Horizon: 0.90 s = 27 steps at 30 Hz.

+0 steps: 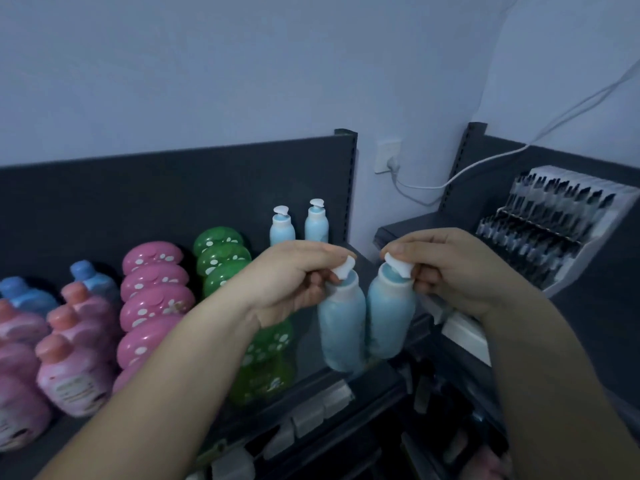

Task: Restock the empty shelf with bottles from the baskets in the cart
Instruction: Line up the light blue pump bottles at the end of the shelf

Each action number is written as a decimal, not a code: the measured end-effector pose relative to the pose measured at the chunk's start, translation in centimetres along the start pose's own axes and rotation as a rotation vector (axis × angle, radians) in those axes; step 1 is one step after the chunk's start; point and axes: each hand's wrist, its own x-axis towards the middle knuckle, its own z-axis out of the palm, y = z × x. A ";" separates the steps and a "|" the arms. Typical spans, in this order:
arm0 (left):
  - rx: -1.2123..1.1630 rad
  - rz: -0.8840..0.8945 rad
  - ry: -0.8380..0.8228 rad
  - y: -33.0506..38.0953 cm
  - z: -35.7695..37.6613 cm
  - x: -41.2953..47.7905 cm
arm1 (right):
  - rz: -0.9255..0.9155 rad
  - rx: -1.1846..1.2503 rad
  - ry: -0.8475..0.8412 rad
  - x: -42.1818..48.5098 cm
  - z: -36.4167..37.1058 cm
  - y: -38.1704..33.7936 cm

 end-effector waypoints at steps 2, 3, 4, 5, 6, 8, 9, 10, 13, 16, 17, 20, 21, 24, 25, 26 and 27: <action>-0.037 -0.013 0.050 0.1 0.6 1.6 | 0.000 -0.033 -0.043 2.3 -1.5 0.2; -0.056 -0.017 0.084 0.1 0.9 2.5 | 0.003 -0.047 -0.072 3.5 -2.1 0.4; -0.076 -0.019 0.121 0.0 1.1 3.3 | 0.009 -0.057 -0.104 4.7 -2.7 0.7; -0.095 -0.017 0.159 -0.2 1.3 4.0 | 0.018 -0.063 -0.134 5.8 -3.3 1.1; -0.114 -0.012 0.201 -0.5 1.6 4.8 | 0.029 -0.067 -0.165 6.9 -3.7 1.5; -0.152 0.007 0.299 -1.4 2.0 6.2 | 0.045 -0.095 -0.218 8.6 -4.3 2.4; -0.166 0.015 0.353 -1.9 2.2 6.9 | 0.051 -0.116 -0.238 9.4 -4.4 3.0; -0.173 0.020 0.409 -2.4 2.4 7.5 | 0.057 -0.131 -0.251 10.1 -4.5 3.6; -0.221 0.012 0.551 -3.9 3.1 9.1 | 0.050 -0.146 -0.295 11.6 -4.4 5.7; -0.273 0.009 0.646 -4.9 3.7 10.2 | -0.010 -0.138 -0.304 12.7 -4.5 7.5; -0.259 0.019 0.662 -5.1 3.7 10.4 | -0.030 -0.119 -0.288 13.0 -4.6 7.8; -0.081 0.069 0.689 -6.0 3.9 10.8 | -0.119 -0.151 -0.229 13.5 -5.1 8.6; 0.014 0.094 0.698 -6.4 4.0 10.9 | -0.157 -0.184 -0.218 13.6 -5.2 9.0; 0.251 0.203 0.731 -7.3 4.2 11.0 | -0.233 -0.298 -0.217 13.4 -5.6 10.0; 0.307 0.237 0.744 -7.6 4.2 11.1 | -0.240 -0.321 -0.226 13.3 -5.8 10.3; 0.368 0.269 0.760 -7.9 4.2 11.0 | -0.245 -0.322 -0.240 13.2 -6.0 10.5; 0.437 0.295 0.782 -8.4 4.3 10.9 | -0.254 -0.312 -0.258 13.1 -6.1 10.9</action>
